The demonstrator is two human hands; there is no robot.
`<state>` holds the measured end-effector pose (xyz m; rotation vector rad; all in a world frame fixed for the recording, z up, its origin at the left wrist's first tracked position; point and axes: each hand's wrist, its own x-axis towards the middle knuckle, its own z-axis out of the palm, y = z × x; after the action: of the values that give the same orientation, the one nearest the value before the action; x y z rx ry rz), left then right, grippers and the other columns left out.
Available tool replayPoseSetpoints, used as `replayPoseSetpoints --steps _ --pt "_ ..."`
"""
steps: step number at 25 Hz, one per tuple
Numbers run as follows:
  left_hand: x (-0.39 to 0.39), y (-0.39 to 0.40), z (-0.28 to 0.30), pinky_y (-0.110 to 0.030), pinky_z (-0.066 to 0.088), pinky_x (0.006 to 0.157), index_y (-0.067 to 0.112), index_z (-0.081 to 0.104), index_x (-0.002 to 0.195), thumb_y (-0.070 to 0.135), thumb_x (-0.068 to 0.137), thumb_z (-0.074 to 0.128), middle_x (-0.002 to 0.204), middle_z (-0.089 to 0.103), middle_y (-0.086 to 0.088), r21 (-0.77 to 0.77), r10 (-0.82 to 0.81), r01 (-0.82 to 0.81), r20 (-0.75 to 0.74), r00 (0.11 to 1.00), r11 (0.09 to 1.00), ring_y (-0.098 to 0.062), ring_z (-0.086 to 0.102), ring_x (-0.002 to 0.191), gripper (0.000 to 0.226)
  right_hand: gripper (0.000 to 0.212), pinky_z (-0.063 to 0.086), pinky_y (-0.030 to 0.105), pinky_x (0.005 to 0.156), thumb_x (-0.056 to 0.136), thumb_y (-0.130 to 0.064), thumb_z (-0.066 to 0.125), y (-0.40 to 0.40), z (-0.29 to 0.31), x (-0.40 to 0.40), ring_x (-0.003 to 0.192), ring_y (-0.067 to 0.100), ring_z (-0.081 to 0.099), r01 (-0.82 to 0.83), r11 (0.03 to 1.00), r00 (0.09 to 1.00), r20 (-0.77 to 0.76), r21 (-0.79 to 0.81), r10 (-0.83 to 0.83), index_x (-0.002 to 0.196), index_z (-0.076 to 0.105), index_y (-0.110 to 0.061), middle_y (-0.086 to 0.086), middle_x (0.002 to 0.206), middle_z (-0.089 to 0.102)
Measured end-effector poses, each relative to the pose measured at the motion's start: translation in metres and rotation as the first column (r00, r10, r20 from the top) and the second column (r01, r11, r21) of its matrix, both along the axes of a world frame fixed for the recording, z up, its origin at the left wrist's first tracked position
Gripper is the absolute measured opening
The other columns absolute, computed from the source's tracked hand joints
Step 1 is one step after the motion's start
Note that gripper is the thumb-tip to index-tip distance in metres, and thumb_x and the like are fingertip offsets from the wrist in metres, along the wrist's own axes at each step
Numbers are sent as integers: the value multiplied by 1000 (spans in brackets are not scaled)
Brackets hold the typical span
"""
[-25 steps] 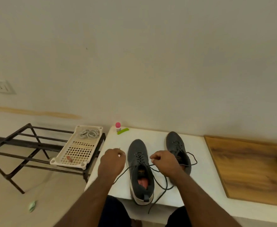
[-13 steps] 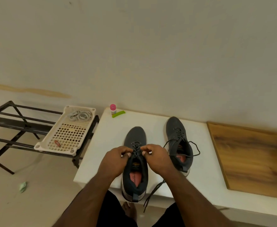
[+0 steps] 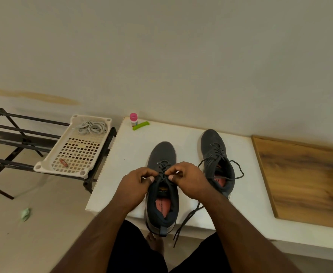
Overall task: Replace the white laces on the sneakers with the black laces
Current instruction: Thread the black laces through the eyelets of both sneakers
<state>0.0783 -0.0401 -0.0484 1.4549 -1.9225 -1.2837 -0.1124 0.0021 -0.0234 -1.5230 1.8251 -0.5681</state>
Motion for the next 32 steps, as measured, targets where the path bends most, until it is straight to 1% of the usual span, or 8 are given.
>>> replayPoseSetpoints --steps 2,5,11,14,16,19,23,32 --pt "-1 0 0 -10 43 75 31 72 101 18 96 60 97 70 16 1 10 -10 -16 1000 1000 -1 64 93 18 14 45 15 78 93 -15 66 -1 3 2 85 1 56 -64 998 995 -77 -13 63 101 75 -22 -20 87 56" --pt "-1 2 -2 -9 42 74 31 72 103 21 96 59 98 70 18 -19 -13 13 16 1000 1000 -1 63 94 17 14 47 25 77 96 -13 58 -1 1 6 86 9 56 -31 999 994 -108 -15 29 89 65 -23 -8 94 59" --pt "-4 1 3 -25 50 87 37 69 100 27 99 55 98 68 20 -66 -9 15 98 995 998 -4 62 96 17 25 58 46 85 96 -5 53 3 -12 0 91 20 64 102 995 994 38 2 -102 84 59 -26 -3 94 63" --pt "-12 -7 11 -42 44 98 42 69 107 30 98 54 106 69 22 -183 8 37 239 971 982 -4 61 104 21 24 56 34 89 97 -7 55 3 -4 -1 95 12 61 27 1000 996 90 -12 -26 94 65 -29 -12 96 59" --pt "-18 -15 19 -35 42 100 38 70 113 23 98 54 113 69 19 -174 -55 93 213 975 980 -6 60 107 27 18 54 31 86 97 -11 58 4 -4 0 90 8 59 -13 1000 1000 11 -21 13 95 67 -26 -13 92 59" --pt "-22 -22 25 -9 39 82 26 75 108 11 96 56 101 65 17 -96 -185 199 138 973 975 1 58 93 27 21 59 41 88 97 -10 57 6 -14 -3 93 16 65 96 995 989 111 17 -97 91 63 -28 -5 97 65" --pt "-26 -29 19 -13 37 66 30 68 88 13 94 58 90 65 11 -90 -211 231 190 959 969 -3 57 83 20 21 62 39 81 100 -2 52 -1 -12 -8 93 22 70 251 961 878 391 113 -276 107 67 -13 6 102 66" --pt "-20 -28 0 -23 41 63 21 58 89 8 97 47 82 61 5 -94 -159 168 98 982 981 -10 54 73 19 21 64 36 73 99 -5 56 -20 -12 -3 85 21 71 171 982 960 210 83 -185 111 69 -15 7 98 67"
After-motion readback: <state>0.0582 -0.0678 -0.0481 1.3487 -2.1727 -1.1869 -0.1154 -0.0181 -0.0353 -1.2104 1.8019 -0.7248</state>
